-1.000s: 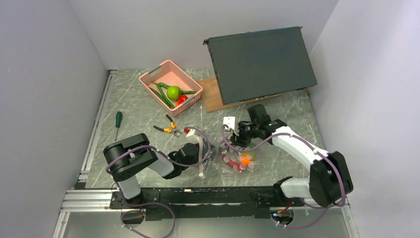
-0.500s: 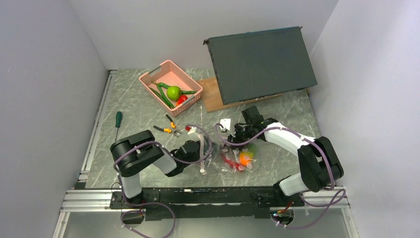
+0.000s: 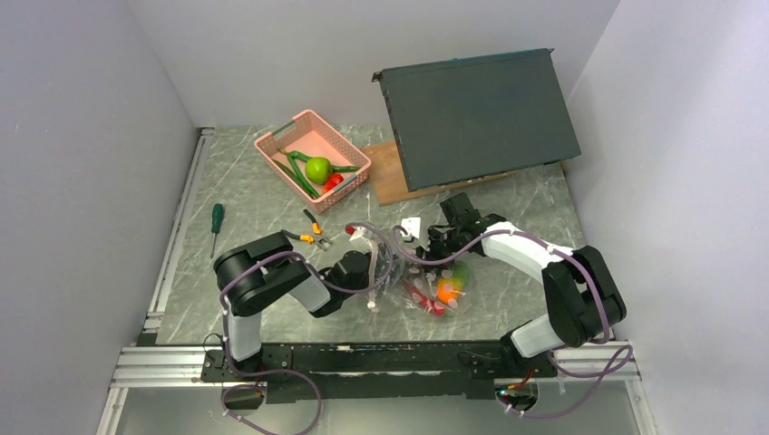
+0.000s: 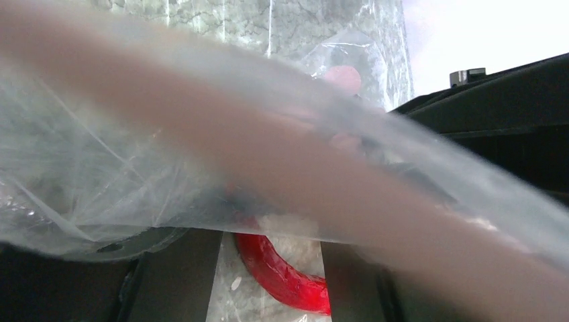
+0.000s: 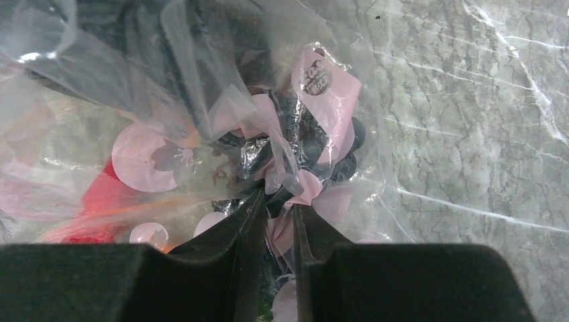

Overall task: Open the zip-top bag and remove the fake food
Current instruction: Pick up the fake fruit from the zipper food storage bag.

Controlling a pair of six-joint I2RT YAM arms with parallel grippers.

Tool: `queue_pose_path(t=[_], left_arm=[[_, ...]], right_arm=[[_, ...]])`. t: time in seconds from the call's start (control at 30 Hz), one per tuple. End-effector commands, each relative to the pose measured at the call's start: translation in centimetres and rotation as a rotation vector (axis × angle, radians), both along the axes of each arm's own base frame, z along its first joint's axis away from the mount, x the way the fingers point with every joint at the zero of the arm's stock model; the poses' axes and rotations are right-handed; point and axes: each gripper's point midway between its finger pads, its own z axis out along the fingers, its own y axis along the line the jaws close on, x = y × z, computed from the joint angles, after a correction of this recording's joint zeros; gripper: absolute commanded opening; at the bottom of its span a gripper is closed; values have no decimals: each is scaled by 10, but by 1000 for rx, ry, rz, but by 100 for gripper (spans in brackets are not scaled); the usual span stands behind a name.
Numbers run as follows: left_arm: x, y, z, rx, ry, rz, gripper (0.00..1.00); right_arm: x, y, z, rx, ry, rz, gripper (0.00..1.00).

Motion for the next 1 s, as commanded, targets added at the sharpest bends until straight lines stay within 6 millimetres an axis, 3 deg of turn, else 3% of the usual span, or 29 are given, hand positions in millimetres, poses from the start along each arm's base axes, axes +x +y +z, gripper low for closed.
queue_pose_path(t=[0.0,0.2,0.33,0.43,0.73,0.97], left_arm=[[7,-13,4,-12,8,-12,56],[13,-10,-8,64,17,11,47],[14,-4,-7,63,-2,24,13],[13,4,-4,58,-18,35,3],[11,36,13,97,-93,98,0],[6,47,23,108,-127,101,0]], right_arm=[[-9,13,8,52,33,55,22],[-10,14,9,55,36,60,22],[-10,13,10,56,29,61,22],[-9,13,10,53,24,61,24],[-7,11,10,47,11,53,32],[-1,7,7,25,-4,21,32]])
